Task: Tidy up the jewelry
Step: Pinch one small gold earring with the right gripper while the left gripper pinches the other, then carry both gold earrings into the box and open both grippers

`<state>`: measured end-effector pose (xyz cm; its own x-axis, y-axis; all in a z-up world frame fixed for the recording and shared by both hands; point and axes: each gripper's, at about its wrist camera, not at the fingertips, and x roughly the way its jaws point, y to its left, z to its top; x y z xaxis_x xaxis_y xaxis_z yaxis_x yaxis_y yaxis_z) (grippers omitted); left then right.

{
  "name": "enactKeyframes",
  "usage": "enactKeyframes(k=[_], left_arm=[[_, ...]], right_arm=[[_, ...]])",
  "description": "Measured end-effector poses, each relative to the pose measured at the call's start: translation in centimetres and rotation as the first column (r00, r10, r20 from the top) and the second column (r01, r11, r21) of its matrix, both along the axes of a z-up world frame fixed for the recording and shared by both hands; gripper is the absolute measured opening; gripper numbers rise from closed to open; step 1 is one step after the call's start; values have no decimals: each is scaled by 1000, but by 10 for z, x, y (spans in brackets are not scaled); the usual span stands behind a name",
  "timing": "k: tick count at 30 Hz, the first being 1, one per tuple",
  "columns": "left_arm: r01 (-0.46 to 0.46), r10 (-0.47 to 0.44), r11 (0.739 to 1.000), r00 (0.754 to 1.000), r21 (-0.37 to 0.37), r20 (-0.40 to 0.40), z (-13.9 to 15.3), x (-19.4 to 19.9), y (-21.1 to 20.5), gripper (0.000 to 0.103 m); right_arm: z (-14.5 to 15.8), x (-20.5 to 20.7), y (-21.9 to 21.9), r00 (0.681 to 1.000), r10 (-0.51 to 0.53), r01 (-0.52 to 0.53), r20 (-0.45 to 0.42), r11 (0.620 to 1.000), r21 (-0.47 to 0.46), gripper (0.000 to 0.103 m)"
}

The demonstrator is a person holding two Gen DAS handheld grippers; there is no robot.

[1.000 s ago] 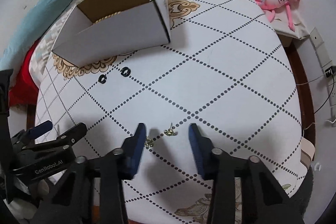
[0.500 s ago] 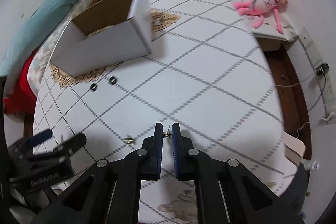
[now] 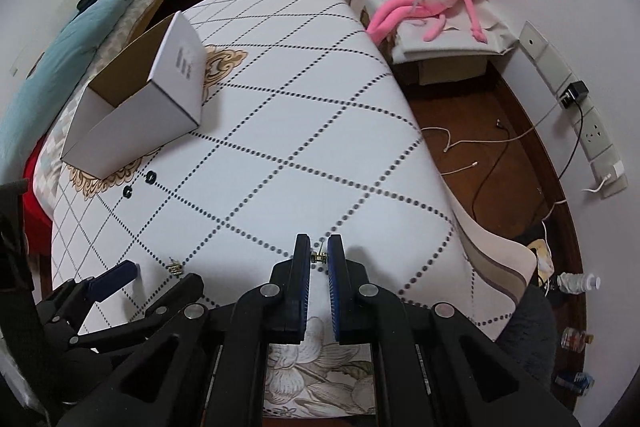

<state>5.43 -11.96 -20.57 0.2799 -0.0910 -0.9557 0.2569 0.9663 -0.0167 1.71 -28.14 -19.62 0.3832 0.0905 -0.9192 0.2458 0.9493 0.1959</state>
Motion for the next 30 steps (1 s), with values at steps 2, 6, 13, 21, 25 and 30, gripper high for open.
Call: enactKeyframes(k=[2,6,13,21,25,30], left_arm=[[8,-8,1000,1000,6,15,-1,4,-4,53],[28,-28,1000,999,0,33,2,7,-8,10],[30,-29,999,999,-45,25,2,5,-1,9],[-16,22,989,999,-144,40,40,13,28,9],[-56,74,975,994,-213,78,80,38,53,9],[-88,125,964,983,-251,137,122,82,82,9]], right_arm=[[0,0,-2,1000,-8,8,0,1000,-1,9],[1,1,-3,1000,-14,14,3,1000,-4,9],[7,3,2,1000,-7,8,19,1000,-5,9],[29,10,13,998,19,-21,65,999,25,9],[51,28,26,993,50,-57,110,996,64,9],[81,71,51,977,115,-133,177,987,93,9]])
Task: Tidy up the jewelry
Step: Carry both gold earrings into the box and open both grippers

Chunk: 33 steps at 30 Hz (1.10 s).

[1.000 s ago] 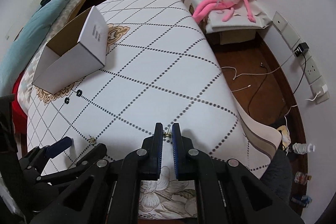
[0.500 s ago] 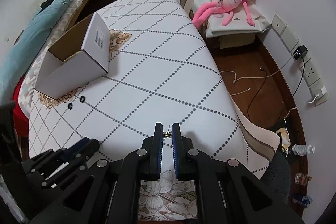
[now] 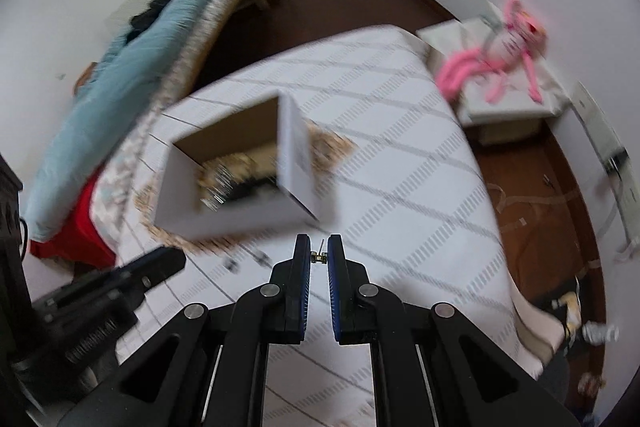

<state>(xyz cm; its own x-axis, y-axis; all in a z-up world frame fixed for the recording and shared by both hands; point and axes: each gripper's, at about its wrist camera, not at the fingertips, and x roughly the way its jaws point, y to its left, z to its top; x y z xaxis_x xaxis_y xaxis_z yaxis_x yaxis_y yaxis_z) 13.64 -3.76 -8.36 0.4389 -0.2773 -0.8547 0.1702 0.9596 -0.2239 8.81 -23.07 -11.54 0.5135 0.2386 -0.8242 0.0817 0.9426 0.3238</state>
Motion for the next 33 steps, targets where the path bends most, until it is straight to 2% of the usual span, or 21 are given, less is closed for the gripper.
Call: enactKeyframes(k=[4,10,13,16,17,18,19,20,21,23,25,26,27,28,33], left_arm=[[-24,24,1000,1000,16,-1,4,42,14,9],[-55,57,998,995,27,-76,-17,86,27,10],[-68,75,995,992,76,-105,-23,101,30,11],[-72,91,988,986,136,-140,-30,111,30,19],[-77,96,988,985,136,-141,-31,113,33,24],[-81,101,987,985,140,-138,-31,115,35,32],[-84,104,985,986,148,-133,-31,116,37,38],[-97,118,982,985,164,-122,-30,116,39,53],[-105,126,979,986,173,-112,-29,115,41,66],[-124,143,975,986,186,-91,-28,114,45,73],[-137,156,969,984,205,-80,-27,113,48,81],[-143,163,965,984,219,-74,-28,111,49,98],[-147,167,964,983,223,-71,-29,110,51,103],[-153,172,961,983,228,-66,-30,107,52,103],[-166,182,951,982,261,-41,-29,97,54,103]], right_arm=[[13,44,20,998,53,-54,14,998,28,9],[4,113,48,988,140,-140,-63,990,-7,9],[-6,139,56,978,170,-174,-124,984,-23,9],[-17,156,60,966,182,-194,-185,980,-49,12],[-19,160,59,963,181,-195,-198,979,-53,21],[-20,163,59,962,177,-194,-207,979,-63,37],[-19,165,57,964,172,-189,-205,979,-70,45],[-19,165,56,964,172,-190,-202,979,-71,54],[-17,165,56,965,171,-191,-201,978,-86,55],[-15,164,56,967,165,-190,-193,975,-119,57],[-14,162,56,968,156,-189,-195,968,-166,68],[-14,160,57,968,156,-194,-195,962,-193,86],[-15,159,58,967,152,-197,-202,955,-223,100],[-17,156,60,966,148,-200,-211,946,-255,102],[-19,145,61,971,131,-186,-199,937,-295,102]])
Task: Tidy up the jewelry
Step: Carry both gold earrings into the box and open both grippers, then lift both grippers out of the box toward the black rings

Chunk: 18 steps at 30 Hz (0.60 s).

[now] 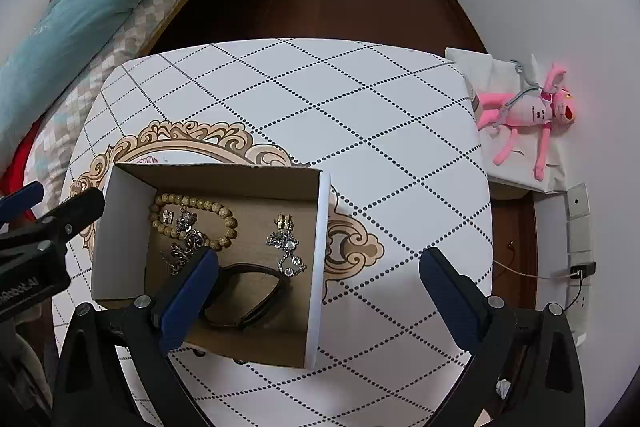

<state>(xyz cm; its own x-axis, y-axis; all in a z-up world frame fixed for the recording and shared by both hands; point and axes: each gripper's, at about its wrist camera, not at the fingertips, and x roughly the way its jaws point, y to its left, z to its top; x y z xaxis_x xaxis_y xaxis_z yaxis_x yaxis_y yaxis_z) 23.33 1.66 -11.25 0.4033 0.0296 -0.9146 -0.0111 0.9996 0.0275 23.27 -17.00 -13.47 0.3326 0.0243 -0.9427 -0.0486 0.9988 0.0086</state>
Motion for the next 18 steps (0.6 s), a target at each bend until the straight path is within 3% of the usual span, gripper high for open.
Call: enactKeyframes(k=[10,14,18], left_arm=[[-5,6,1000,998,-5,64,24,-40,4,103],[-21,21,1000,999,-7,47,17,-66,10,103],[-37,37,998,999,46,1,-9,-96,16,103]], right_arm=[[35,-37,3,996,-21,19,91,999,26,102],[38,-63,5,994,-23,18,112,999,42,102],[26,-93,8,993,-23,16,115,998,67,102]])
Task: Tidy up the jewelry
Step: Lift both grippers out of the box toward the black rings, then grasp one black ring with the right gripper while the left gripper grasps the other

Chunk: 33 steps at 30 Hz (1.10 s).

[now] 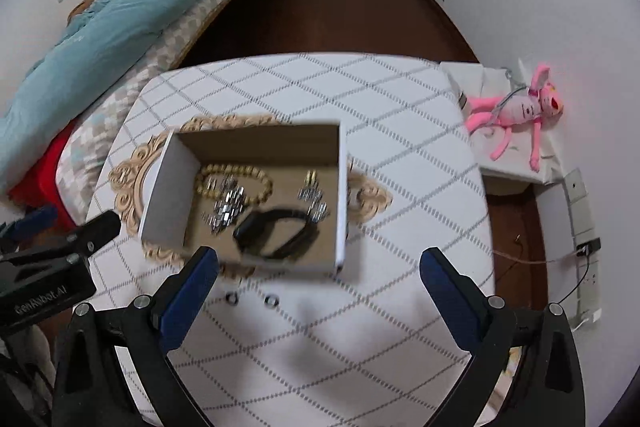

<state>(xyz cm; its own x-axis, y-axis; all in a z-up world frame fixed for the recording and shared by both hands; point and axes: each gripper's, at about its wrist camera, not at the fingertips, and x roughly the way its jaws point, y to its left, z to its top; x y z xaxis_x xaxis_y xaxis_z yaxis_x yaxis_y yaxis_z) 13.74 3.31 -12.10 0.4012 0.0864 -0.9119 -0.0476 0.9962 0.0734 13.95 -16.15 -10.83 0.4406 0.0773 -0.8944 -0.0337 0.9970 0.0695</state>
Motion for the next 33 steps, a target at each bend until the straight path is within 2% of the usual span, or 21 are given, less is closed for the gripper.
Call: enactKeyframes(k=[7,8,9,11,14,20,22,24,28,33], left_arm=[[4,-5,1000,988,-10,-153,-74,-23,8,103],[6,-7,1000,985,-9,-170,-85,-24,8,103],[6,-7,1000,984,-7,-178,-90,-24,9,103],[2,-10,999,982,-41,-189,-100,-26,11,103],[-19,3,996,984,-86,-179,-102,-25,16,103],[-11,-4,996,985,-85,-172,-103,-25,15,103],[-12,-3,996,985,-85,-173,-102,-25,14,103],[-16,2,996,984,-82,-177,-103,-25,15,103],[-4,-1,1000,987,-28,-162,-98,-23,8,103],[27,-34,997,994,-69,-101,-83,-23,-17,103]], right_arm=[[-50,-27,10,1000,-4,4,-29,1000,24,101],[-56,-27,12,999,-3,4,-34,1000,26,95],[-64,-27,14,999,2,0,-40,999,34,84],[-81,-26,18,998,11,-9,-62,999,35,71],[-97,-26,24,998,26,-23,-63,999,47,62],[-105,-25,38,997,62,-61,-43,998,31,49],[-105,-24,43,998,62,-61,-34,998,8,39],[-105,-26,49,998,64,-64,-18,997,-50,14],[-104,-31,51,996,84,-84,-4,993,-81,13],[-96,-37,28,1000,25,-25,3,1000,-17,13]])
